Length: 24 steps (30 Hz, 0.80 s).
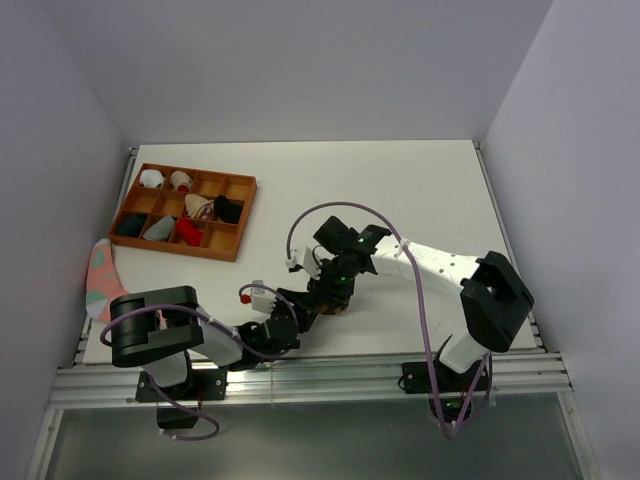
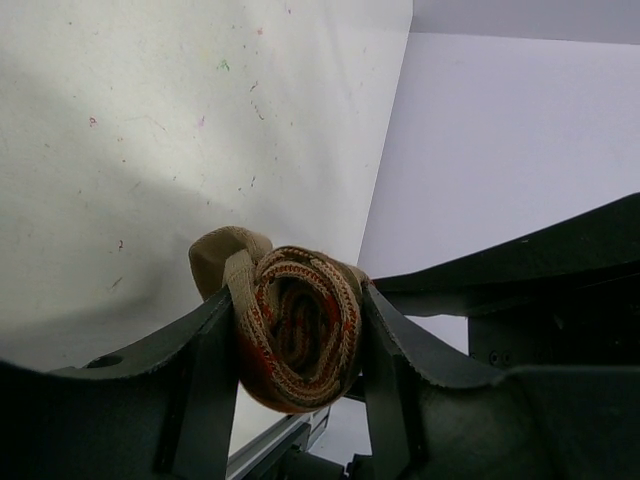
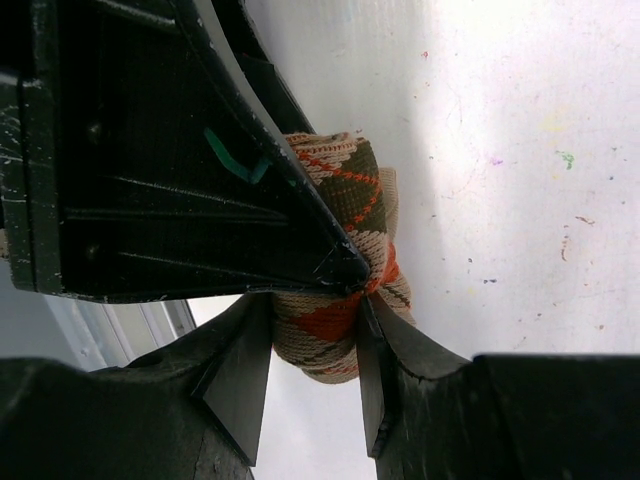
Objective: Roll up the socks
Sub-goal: Roll the sock at the center of the board, then pick up the sock at the center of the board.
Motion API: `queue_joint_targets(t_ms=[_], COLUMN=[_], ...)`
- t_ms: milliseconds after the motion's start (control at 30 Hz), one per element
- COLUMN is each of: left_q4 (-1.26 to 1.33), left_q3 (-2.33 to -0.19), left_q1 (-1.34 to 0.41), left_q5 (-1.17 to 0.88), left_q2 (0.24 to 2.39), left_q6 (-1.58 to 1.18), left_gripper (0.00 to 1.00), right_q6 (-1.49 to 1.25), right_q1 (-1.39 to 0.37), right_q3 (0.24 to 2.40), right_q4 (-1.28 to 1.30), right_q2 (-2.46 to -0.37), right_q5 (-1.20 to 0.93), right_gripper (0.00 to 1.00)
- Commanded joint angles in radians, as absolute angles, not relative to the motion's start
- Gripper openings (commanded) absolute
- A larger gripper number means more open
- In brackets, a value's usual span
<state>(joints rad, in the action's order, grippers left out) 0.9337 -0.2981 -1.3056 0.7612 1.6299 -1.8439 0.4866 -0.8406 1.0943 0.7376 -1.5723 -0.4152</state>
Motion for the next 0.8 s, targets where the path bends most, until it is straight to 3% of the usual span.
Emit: queue_joint_targets(t_ms=[0, 67, 167, 367, 600, 633, 767], left_q4=[0.957, 0.950, 0.951, 0.899, 0.854, 0.862, 0.763], left_q3=[-0.307, -0.293, -0.276, -0.264, -0.226, -0.216, -0.206], left_q1=[-1.282, -1.282, -1.282, -1.284, -1.284, -1.281, -1.249], left_q5=[0.805, 0.818, 0.833, 0.844, 0.864, 0.867, 0.856], left_q2=[1.606, 1.586, 1.560, 1.523, 1.457, 1.427, 1.300], left_q6=[-1.830, -1.835, -1.819, -1.818, -1.815, -1.775, -1.685], left_gripper=[0.00, 0.00, 0.00, 0.00, 0.00, 0.00, 0.00], right_q6=[0.453, 0.443, 0.431, 0.410, 0.391, 0.394, 0.406], right_q1=[-0.907, -0.904, -0.903, -0.887, -0.824, -0.806, -0.750], right_q3=[1.128, 1.105, 1.075, 1.049, 1.065, 1.068, 1.087], right_q4=[0.721, 0.710, 0.690, 0.683, 0.709, 0.712, 0.742], right_q2=[-1.499, -1.473, -1.441, -1.402, -1.371, -1.364, -1.321], right_q5=[-0.569, -0.529, -0.477, -0.434, -0.362, -0.356, -0.347], right_gripper=[0.27, 0.39, 0.48, 0.58, 0.63, 0.72, 0.74])
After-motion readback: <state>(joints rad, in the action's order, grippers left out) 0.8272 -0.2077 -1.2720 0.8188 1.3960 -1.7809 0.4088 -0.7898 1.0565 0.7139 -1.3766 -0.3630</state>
